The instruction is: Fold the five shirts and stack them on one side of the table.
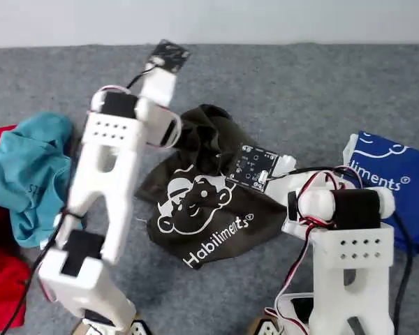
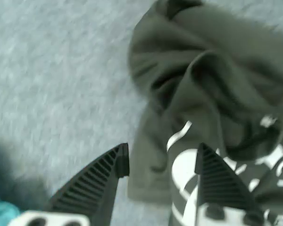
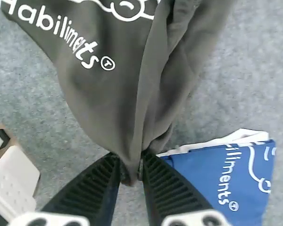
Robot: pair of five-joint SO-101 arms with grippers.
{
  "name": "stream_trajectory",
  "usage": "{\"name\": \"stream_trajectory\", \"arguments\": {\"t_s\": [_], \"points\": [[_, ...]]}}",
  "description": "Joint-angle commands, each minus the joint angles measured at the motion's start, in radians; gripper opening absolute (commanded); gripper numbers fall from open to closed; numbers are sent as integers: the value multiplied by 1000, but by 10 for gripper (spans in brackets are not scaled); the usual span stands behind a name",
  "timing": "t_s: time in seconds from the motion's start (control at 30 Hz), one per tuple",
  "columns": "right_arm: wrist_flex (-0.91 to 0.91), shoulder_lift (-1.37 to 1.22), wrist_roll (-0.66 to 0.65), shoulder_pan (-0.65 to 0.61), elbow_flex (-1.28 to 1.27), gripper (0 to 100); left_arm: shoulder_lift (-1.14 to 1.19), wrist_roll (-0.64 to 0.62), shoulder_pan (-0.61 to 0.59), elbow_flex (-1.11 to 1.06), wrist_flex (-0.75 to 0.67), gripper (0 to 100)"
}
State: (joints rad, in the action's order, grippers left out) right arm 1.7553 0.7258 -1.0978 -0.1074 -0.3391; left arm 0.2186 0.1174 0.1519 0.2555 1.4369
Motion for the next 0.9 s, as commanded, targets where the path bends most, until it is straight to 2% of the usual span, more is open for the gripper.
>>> {"name": "stream_trajectory", "arguments": {"t_s": [0.0, 0.13, 0.33, 0.67, 0.87], "points": [[31, 21, -11, 10, -8, 10, 61, -46, 35, 183, -20, 237], [31, 21, -11, 12, -12, 10, 163, -72, 71, 340, -9, 269], [31, 22, -11, 13, -12, 10, 336, -77, 121, 533, 83, 271], [31, 22, -11, 13, -12, 10, 571, -74, 37, 800, 215, 268], [31, 22, -11, 13, -12, 10, 643, -37, 43, 897, 302, 259]]}}
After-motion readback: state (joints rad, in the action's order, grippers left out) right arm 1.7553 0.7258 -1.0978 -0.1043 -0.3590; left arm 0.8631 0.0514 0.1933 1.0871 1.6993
